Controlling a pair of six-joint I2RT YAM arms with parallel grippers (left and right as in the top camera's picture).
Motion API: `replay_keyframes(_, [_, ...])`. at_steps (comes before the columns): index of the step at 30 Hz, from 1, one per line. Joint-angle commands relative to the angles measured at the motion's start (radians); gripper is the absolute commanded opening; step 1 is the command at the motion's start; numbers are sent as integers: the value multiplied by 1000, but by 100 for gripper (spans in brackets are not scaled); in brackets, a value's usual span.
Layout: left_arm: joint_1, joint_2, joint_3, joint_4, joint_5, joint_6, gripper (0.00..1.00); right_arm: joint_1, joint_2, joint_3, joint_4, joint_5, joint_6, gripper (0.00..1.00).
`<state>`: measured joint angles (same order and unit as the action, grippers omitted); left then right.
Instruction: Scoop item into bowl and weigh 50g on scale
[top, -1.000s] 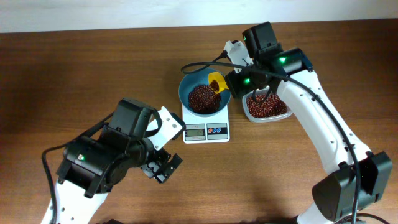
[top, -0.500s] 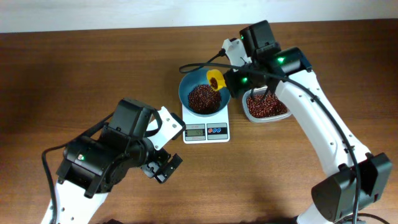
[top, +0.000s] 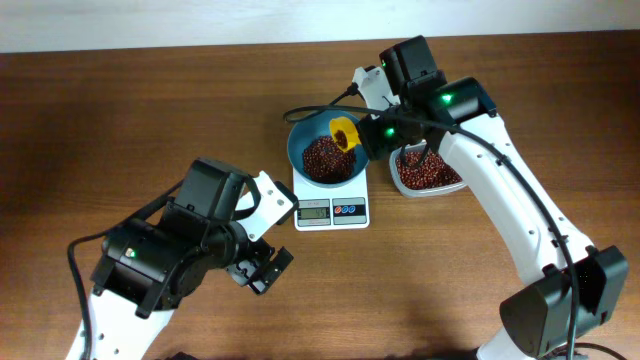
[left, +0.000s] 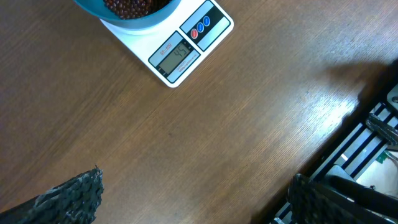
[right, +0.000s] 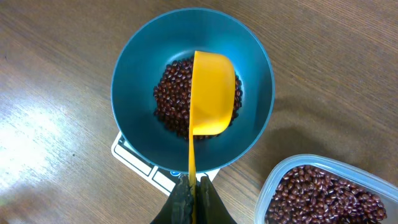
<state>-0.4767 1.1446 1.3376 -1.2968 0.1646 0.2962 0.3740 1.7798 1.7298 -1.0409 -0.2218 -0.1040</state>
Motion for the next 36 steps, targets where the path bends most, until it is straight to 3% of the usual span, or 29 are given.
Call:
replay_keyframes(1, [2,2,-4,1,-4,15,99,6,-7,21,0,-6,8,4])
replay_keyframes(36, [2,2,-4,1,-4,15,99,45,7,49,-19,99,8,4])
